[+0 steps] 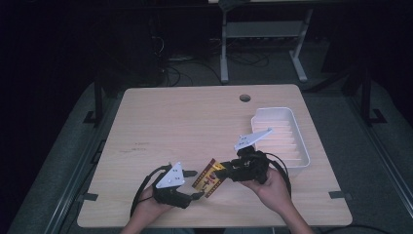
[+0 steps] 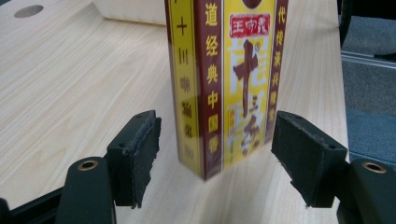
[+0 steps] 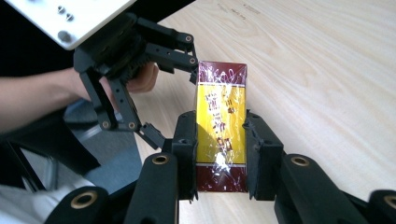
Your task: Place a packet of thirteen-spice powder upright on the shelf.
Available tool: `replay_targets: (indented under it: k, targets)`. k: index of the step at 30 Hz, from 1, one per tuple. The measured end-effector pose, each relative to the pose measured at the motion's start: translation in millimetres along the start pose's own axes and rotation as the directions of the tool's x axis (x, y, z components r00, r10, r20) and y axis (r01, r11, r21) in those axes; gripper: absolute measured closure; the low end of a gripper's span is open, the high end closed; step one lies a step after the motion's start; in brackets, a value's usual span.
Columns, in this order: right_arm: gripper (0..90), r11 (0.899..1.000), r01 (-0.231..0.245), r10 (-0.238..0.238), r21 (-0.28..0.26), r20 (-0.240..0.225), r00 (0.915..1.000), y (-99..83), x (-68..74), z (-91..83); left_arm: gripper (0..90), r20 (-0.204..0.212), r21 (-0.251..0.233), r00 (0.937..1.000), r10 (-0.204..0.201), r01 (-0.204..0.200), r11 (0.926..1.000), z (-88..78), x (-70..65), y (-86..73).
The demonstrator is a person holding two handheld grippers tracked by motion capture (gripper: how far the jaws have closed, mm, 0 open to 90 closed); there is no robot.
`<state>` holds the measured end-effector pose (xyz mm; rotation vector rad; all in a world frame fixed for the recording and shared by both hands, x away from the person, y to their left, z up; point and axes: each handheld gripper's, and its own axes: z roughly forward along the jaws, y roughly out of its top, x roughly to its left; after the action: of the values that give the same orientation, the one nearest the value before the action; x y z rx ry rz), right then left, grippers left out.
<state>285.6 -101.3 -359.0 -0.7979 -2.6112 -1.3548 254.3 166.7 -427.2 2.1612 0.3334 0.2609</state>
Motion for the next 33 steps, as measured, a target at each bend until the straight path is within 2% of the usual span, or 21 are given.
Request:
replay_targets:
  k: [6,13,14,17,22,23,26,28,30,33]
  targets:
    - [68.6,0.996,0.072,-0.072,0.05,0.008,0.9974,12.0,-4.0,-4.1,30.3,-0.012,0.001,0.9997,-0.019,0.019,0.9998,-4.7,4.5,-3.4]
    - [68.6,0.99,0.117,-0.118,0.082,0.015,0.9929,20.4,-10.4,-10.8,29.2,-0.021,0.002,0.9987,-0.047,0.047,0.9989,-9.4,10.9,-8.5]
    - [68.6,0.985,0.142,-0.145,0.1,0.02,0.9893,23.0,-11.0,-13.0,29.1,-0.03,0.001,0.9985,-0.046,0.046,0.9989,-11.0,11.2,-9.0]
    - [68.6,0.976,0.19,-0.194,0.109,0.033,0.9804,26.4,-11.2,-17.0,29.1,-0.035,0.006,0.9982,-0.049,0.049,0.9988,-12.6,12.1,-10.3]
    - [68.6,0.964,0.237,-0.242,0.123,0.033,0.9696,32.0,-11.8,-23.1,29.1,-0.041,0.005,0.9974,-0.059,0.059,0.9983,-15.0,13.4,-11.7]
    - [68.6,0.964,0.237,-0.242,0.123,0.033,0.9696,32.0,-11.8,-23.1,29.1,-0.041,0.005,0.9974,-0.059,0.059,0.9983,-15.0,13.4,-11.7]
    - [68.6,0.95,0.273,-0.281,0.151,0.031,0.9593,37.2,-12.8,-26.2,28.9,-0.044,0.008,0.9971,-0.061,0.062,0.9981,-16.8,15.1,-13.3]
    - [68.6,0.944,0.288,-0.296,0.163,0.027,0.9549,40.7,-14.1,-28.7,28.7,-0.046,0.006,0.9967,-0.067,0.067,0.9977,-17.3,15.7,-14.2]
    - [68.6,0.942,0.29,-0.299,0.169,0.025,0.954,44.7,-15.3,-32.3,28.5,-0.048,0.005,0.9964,-0.07,0.071,0.9975,-18.1,16.7,-14.9]
    - [68.5,0.93,0.317,-0.328,0.183,0.027,0.9444,51.1,-16.3,-39.3,28.1,-0.047,0.003,0.9955,-0.083,0.083,0.9966,-19.4,19.5,-16.6]
